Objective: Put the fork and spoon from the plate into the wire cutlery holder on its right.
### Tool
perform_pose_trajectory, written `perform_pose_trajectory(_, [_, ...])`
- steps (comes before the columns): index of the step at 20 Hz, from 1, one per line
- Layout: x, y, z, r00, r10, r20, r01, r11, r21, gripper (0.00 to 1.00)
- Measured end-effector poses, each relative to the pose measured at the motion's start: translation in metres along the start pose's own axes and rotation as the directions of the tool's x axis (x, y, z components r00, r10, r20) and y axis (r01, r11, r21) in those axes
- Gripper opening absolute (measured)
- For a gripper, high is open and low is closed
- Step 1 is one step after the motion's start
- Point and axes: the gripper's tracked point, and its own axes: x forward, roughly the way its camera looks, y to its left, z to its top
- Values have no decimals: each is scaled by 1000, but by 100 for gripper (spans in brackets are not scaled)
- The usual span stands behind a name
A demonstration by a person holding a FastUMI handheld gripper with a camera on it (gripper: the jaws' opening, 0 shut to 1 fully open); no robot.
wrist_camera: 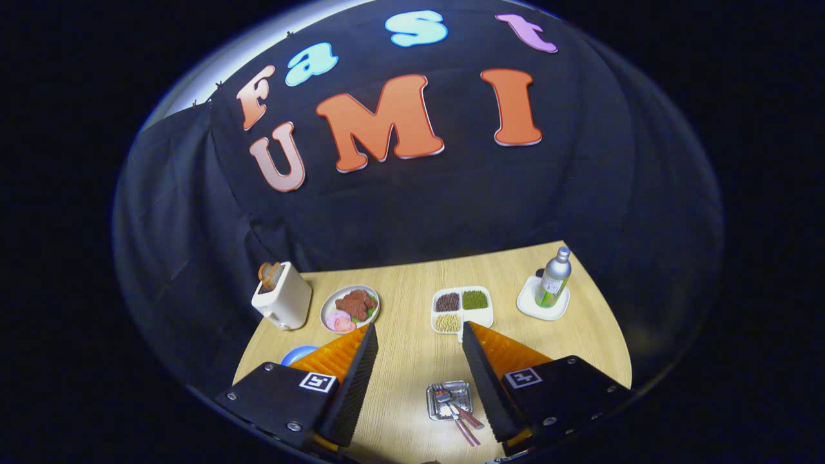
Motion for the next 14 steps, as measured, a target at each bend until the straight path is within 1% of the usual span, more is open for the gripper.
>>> perform_pose_trajectory(2, [-12, 2, 17, 996, -11, 93, 12, 1000, -10, 80])
perform_pose_trajectory(4, [-22, 6, 34, 983, -18, 185, 26, 999, -37, 80])
perform_pose_trajectory(5, [-27, 9, 41, 974, -21, 224, 34, 998, -54, 81])
perform_pose_trajectory(6, [-33, 11, 48, 965, -26, 261, 46, 996, -73, 83])
perform_pose_trajectory(9, [-48, 17, 71, 927, -35, 373, 83, 990, -114, 87])
perform_pose_trajectory(12, [-66, 24, 94, 877, -15, 481, 85, 988, -126, 90])
perform_pose_trajectory(14, [-74, 23, 106, 845, -19, 534, 94, 989, -114, 90])
